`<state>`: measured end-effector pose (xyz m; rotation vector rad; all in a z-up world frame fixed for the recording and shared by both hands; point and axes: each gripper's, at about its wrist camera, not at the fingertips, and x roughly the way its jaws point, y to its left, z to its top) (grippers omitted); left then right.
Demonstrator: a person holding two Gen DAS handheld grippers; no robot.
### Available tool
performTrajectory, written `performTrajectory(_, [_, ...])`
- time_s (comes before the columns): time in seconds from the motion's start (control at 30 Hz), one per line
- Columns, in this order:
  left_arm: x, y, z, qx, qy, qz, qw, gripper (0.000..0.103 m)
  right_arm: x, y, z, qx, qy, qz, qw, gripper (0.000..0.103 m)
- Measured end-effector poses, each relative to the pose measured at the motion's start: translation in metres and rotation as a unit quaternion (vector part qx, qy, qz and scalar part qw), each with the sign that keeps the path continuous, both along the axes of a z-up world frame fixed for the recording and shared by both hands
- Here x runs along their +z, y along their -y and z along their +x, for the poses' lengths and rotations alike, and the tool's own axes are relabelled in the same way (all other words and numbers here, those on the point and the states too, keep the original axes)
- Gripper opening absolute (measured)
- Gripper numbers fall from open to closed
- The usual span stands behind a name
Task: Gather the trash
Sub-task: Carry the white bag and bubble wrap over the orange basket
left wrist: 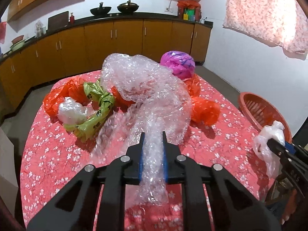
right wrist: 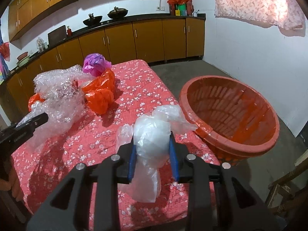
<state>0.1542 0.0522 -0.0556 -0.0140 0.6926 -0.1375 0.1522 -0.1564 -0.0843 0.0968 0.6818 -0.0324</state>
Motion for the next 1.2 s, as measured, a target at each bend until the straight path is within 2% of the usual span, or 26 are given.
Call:
performTrajectory(0.43, [0.031,0.012,-0.035,-0.025,0.033,-0.020,0.9989,0.014,0.019,0.009,-0.013,-0.006,0.026,0.000,1.000,0.030])
performTrajectory(0.7, [0.045,0.031,-0.039,-0.044,0.054,-0.019,0.9974,0.014,0.031,0.029,-0.021,-0.022,0.043,-0.005,0.999,0.030])
performTrajectory(1.2, [0.053,0.083,-0.032,-0.093,0.065,-0.027,0.9931,0.014,0.052,0.080,-0.026,-0.073,0.070,-0.016,0.995,0.030])
